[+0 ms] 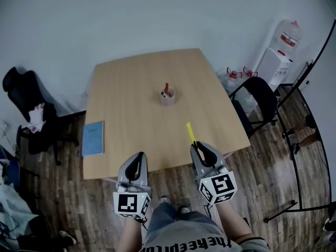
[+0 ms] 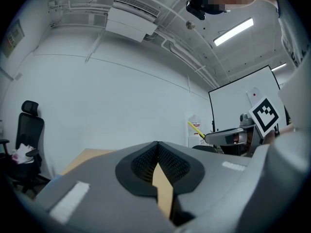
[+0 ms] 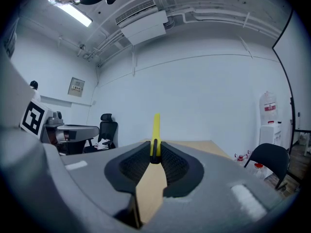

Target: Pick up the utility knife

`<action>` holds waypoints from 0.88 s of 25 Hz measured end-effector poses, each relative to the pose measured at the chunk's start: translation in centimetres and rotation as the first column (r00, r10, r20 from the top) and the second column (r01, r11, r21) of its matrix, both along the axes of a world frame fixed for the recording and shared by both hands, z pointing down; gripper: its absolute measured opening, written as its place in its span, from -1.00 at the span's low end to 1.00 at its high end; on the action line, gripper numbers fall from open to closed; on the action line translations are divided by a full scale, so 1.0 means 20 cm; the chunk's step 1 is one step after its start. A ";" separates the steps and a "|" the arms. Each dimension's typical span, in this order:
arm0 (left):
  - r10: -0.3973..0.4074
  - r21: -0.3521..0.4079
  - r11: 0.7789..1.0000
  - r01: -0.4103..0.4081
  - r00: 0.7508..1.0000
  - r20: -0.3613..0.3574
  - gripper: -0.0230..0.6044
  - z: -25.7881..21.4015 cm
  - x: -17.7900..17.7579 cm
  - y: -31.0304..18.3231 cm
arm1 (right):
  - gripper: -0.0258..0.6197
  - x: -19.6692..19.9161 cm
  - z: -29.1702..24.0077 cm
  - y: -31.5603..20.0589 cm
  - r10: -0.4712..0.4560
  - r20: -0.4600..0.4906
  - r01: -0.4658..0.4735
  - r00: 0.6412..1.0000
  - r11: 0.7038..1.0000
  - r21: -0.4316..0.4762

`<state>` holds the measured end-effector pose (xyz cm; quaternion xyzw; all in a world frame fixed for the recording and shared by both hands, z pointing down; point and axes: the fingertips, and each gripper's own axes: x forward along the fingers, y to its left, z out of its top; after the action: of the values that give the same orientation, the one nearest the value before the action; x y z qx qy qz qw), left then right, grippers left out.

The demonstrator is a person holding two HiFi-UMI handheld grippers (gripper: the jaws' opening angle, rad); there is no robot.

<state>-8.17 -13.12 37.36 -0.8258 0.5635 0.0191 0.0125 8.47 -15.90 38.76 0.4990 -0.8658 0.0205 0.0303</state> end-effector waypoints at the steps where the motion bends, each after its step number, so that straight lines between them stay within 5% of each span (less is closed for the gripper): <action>1: 0.000 0.001 1.000 0.000 1.000 0.001 -0.86 0.00 0.00 0.01 | -0.72 0.00 -0.01 0.01 -0.001 0.003 0.001 1.000 1.000 0.004; 22: 0.004 0.036 0.999 -0.004 1.000 0.005 -0.86 -0.06 0.06 0.10 | -0.72 0.06 -0.08 0.11 -0.007 0.031 0.005 0.999 0.999 0.054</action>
<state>-6.93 -11.15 36.19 -0.8266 0.5614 0.0273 0.0287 9.62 -13.76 37.09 0.4967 -0.8679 0.0048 0.0034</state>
